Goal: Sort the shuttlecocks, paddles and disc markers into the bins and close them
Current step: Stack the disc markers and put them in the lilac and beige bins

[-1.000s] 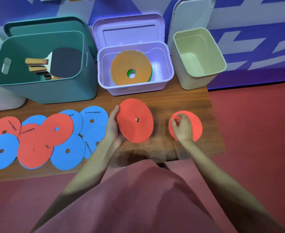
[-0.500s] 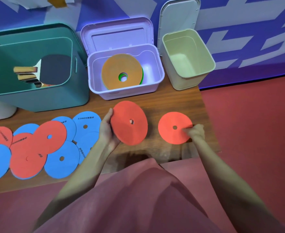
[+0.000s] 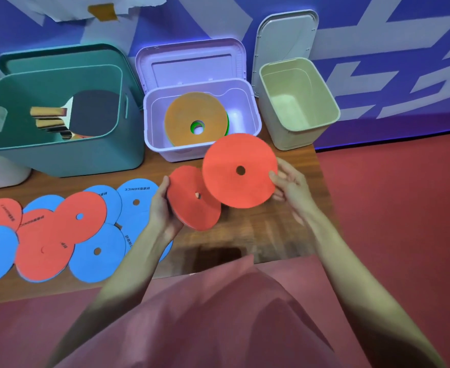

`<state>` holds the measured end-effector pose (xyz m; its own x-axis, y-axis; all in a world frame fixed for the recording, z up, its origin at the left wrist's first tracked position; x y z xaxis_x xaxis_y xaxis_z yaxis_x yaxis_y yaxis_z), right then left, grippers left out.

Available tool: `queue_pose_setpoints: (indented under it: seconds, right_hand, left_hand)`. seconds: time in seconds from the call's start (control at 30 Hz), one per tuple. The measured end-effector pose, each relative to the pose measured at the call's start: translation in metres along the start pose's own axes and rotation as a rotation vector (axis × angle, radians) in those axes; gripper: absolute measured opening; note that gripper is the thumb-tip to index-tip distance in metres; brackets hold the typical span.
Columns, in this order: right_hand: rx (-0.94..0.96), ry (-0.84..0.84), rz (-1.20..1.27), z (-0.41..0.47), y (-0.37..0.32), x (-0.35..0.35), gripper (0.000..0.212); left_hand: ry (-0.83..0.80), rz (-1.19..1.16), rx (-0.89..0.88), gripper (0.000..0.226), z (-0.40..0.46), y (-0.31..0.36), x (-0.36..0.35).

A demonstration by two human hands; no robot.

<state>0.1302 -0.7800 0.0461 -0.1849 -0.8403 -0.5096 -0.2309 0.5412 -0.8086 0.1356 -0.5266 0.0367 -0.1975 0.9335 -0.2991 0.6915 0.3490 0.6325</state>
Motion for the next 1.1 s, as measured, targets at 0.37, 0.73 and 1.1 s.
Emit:
queue_pose_setpoints:
  seconds: [0.37, 0.73, 1.1]
  right_hand:
    - [-0.051, 0.073, -0.409, -0.003, 0.064, -0.020, 0.015]
    - [-0.323, -0.156, -0.591, 0.003, 0.114, -0.049, 0.032]
    - [-0.339, -0.269, -0.732, 0.022, 0.183, -0.158, 0.029]
  left_hand:
    - [-0.061, -0.095, 0.048, 0.047, -0.008, -0.016, -0.004]
    - [0.044, -0.289, 0.009, 0.053, -0.022, -0.042, 0.047]
    - [0.266, -0.324, -0.036, 0.038, -0.035, -0.020, 0.166]
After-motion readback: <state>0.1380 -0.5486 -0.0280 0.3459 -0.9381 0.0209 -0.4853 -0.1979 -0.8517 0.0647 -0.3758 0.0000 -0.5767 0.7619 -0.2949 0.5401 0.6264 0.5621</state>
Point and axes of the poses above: each hand's wrist, its own z-axis towards the middle knuckle, its own x-axis out of the back of the hand, y = z × x, the point moved 3 cm from there along z, towards the middle knuckle, and after that the axes turned 15 degrees about z, right-handed, at the moved point
